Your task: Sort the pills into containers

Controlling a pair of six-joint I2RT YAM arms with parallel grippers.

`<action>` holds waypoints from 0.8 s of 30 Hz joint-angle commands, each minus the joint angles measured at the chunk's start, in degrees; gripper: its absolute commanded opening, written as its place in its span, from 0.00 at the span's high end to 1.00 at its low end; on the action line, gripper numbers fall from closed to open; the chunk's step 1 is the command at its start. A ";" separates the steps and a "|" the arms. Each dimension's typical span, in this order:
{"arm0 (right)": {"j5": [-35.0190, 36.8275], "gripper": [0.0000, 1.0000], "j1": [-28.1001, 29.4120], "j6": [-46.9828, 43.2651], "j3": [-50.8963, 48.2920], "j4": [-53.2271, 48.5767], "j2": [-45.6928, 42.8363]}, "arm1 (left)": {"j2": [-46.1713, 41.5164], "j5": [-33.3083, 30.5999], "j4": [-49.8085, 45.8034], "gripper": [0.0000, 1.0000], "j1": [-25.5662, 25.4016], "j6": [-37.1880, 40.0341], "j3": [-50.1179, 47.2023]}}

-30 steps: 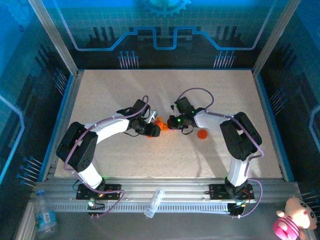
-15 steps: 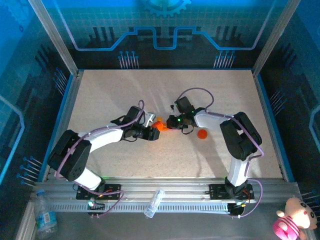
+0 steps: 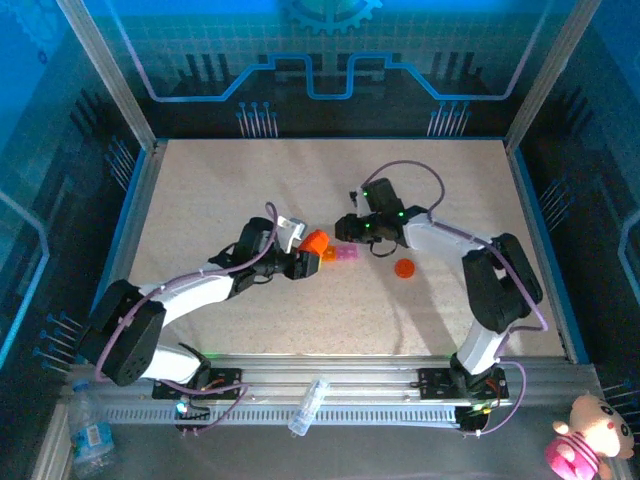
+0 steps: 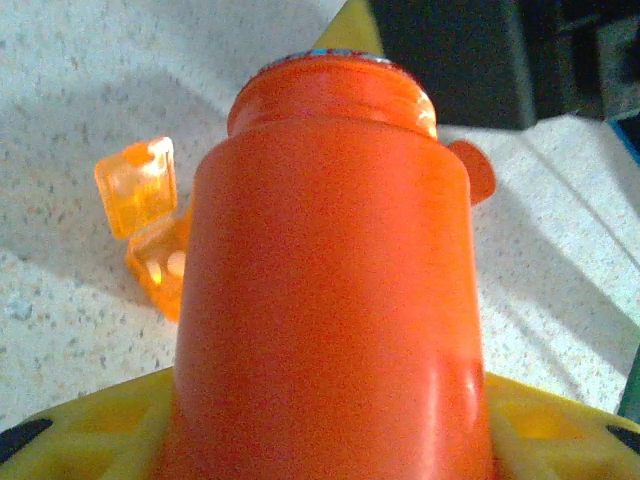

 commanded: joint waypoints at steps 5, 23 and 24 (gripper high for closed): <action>1.65 0.54 -4.29 0.59 -2.00 -5.19 -8.48 | -4.03 2.51 14.20 1.00 0.17 -1.53 -2.88; 21.32 0.13 -7.18 -6.02 -12.01 -23.97 -18.71 | 2.04 2.91 66.09 1.00 -0.31 -0.41 -13.13; 21.89 0.12 -7.33 -6.32 -12.00 -24.68 -17.96 | 2.93 2.88 67.34 1.00 -0.36 -0.59 -12.77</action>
